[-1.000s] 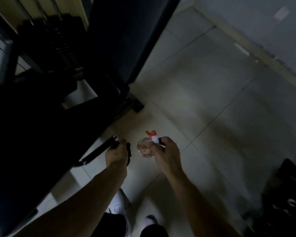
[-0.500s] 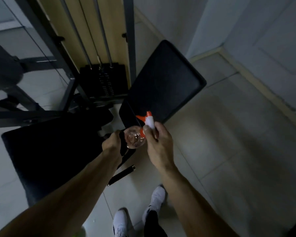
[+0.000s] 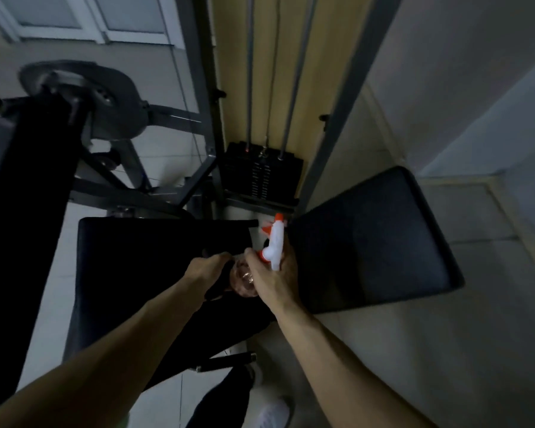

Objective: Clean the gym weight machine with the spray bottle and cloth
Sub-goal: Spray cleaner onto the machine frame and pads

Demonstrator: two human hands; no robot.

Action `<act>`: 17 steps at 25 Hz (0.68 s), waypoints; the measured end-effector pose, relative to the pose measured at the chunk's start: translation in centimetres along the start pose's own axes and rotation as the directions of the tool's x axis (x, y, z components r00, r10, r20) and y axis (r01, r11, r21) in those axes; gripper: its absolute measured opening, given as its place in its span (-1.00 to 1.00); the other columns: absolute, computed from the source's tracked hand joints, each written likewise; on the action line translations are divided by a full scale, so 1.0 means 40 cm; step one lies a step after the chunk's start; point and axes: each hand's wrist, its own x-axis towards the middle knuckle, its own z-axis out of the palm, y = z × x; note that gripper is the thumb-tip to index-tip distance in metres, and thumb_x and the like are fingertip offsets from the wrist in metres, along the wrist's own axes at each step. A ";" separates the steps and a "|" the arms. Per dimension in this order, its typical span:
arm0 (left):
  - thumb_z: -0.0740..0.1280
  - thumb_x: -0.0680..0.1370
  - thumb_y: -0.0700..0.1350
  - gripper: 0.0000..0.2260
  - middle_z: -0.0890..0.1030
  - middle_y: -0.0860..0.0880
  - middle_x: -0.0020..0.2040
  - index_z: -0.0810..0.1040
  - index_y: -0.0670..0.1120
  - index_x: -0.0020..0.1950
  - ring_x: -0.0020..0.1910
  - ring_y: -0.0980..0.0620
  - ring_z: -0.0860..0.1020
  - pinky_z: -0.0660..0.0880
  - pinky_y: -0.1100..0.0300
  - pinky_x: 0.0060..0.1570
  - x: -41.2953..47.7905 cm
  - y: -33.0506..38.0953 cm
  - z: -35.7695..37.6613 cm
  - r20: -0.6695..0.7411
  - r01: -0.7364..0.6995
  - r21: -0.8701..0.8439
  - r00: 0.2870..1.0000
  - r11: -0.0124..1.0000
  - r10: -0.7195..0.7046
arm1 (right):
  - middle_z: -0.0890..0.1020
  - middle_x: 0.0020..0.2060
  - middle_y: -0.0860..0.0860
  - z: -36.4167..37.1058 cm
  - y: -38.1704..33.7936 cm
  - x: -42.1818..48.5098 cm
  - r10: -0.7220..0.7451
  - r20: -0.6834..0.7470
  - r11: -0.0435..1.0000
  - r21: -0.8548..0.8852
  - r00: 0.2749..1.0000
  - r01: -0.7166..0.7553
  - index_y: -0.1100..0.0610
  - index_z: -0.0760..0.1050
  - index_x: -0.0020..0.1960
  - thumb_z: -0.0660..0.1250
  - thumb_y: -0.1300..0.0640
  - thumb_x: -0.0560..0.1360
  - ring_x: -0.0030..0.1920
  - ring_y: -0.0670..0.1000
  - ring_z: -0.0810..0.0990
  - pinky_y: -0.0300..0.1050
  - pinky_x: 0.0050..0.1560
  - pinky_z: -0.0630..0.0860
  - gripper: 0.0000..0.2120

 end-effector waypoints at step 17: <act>0.29 0.51 0.08 -0.67 0.60 -0.01 0.19 0.54 0.09 0.26 0.19 -0.10 0.58 0.54 0.03 0.14 0.717 0.164 0.062 0.113 -0.286 0.801 0.935 0.525 0.337 | 0.57 0.09 -0.12 0.299 0.232 0.669 0.180 0.218 0.979 -0.137 0.959 -0.152 -0.35 0.28 0.45 0.34 0.23 0.56 0.05 -0.09 0.63 -0.17 0.13 0.62 -0.35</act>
